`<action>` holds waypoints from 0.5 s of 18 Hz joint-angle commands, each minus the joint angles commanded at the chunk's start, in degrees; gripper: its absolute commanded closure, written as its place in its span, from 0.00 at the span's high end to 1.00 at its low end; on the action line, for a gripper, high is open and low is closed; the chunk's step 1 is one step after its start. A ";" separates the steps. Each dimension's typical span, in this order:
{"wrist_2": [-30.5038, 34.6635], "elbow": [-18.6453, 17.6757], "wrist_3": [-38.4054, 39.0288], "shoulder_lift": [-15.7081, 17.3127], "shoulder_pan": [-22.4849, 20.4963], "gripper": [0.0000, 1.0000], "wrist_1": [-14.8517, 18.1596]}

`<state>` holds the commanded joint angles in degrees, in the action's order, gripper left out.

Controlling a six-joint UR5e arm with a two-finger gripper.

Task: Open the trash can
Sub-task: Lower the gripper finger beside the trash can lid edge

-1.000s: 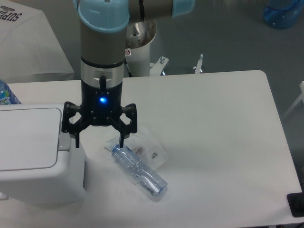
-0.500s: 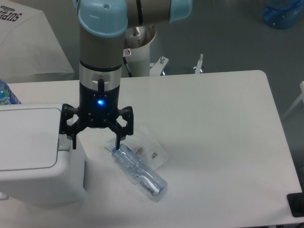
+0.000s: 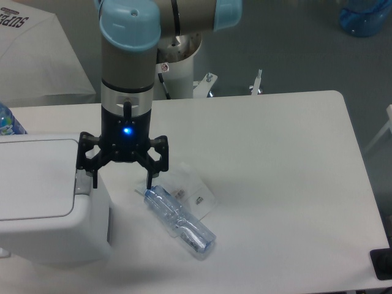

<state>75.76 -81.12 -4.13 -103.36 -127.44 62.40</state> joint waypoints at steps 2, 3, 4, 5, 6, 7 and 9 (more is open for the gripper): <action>0.00 0.00 0.00 0.00 0.61 1.00 0.00; 0.00 0.00 0.00 0.00 0.62 1.00 -0.09; 0.00 -0.09 0.00 0.00 0.70 1.00 0.00; 0.09 -0.35 0.00 0.00 0.70 1.00 -0.09; 0.09 -0.53 0.00 0.00 0.79 1.00 -0.09; 0.09 -0.70 -0.09 0.09 0.79 1.00 -0.09; 0.09 -0.70 -0.09 0.00 1.05 1.00 -0.09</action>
<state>75.85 -81.83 -4.22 -103.36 -126.39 62.31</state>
